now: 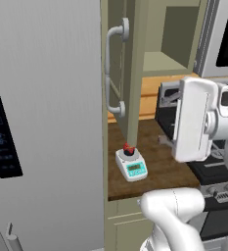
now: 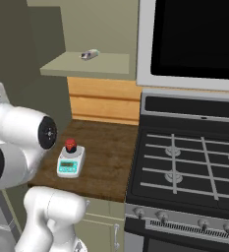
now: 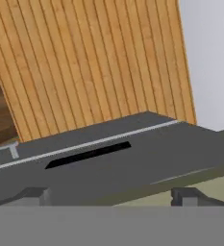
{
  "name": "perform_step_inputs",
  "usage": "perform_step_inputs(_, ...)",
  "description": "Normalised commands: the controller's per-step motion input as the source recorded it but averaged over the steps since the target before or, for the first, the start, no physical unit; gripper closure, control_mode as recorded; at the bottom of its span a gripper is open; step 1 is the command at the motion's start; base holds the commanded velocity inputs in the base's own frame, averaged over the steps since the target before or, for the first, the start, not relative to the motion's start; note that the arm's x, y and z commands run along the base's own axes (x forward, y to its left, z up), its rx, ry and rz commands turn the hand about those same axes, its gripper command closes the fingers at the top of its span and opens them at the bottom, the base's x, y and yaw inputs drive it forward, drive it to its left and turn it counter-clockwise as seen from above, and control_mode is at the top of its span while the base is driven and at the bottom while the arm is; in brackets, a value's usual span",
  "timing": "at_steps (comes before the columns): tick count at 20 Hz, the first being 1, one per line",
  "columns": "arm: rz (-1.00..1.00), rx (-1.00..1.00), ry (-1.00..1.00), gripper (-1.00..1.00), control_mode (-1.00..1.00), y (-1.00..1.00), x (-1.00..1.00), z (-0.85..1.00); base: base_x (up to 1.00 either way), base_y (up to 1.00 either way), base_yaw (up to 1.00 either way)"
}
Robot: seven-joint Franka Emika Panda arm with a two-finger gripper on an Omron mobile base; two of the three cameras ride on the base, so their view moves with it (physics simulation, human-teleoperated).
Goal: Pick the jam and place it on the digital scale for weighing, and close the cabinet.
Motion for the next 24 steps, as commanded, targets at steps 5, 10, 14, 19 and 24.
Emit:
perform_step_inputs(5, 0.0, 0.0, -0.2, -1.0, -1.0, 0.51, -0.99, 0.06, 0.0, 0.0, 0.0)
perform_step_inputs(10, -0.12, -0.07, -0.04, -1.0, -1.0, 0.93, -0.02, -0.03, 0.0, 0.0, 0.0)
perform_step_inputs(14, -0.29, -0.14, 0.0, -1.0, -1.0, 0.58, 0.23, -0.03, 0.0, 0.0, 0.0)
perform_step_inputs(19, -0.3, -0.09, -0.02, -1.0, -1.0, 0.17, 0.09, -0.03, 0.0, 0.0, 0.0)
perform_step_inputs(24, -0.32, -0.01, -0.04, -1.0, -1.0, 0.0, 0.0, -0.02, 0.0, 0.0, 0.0)
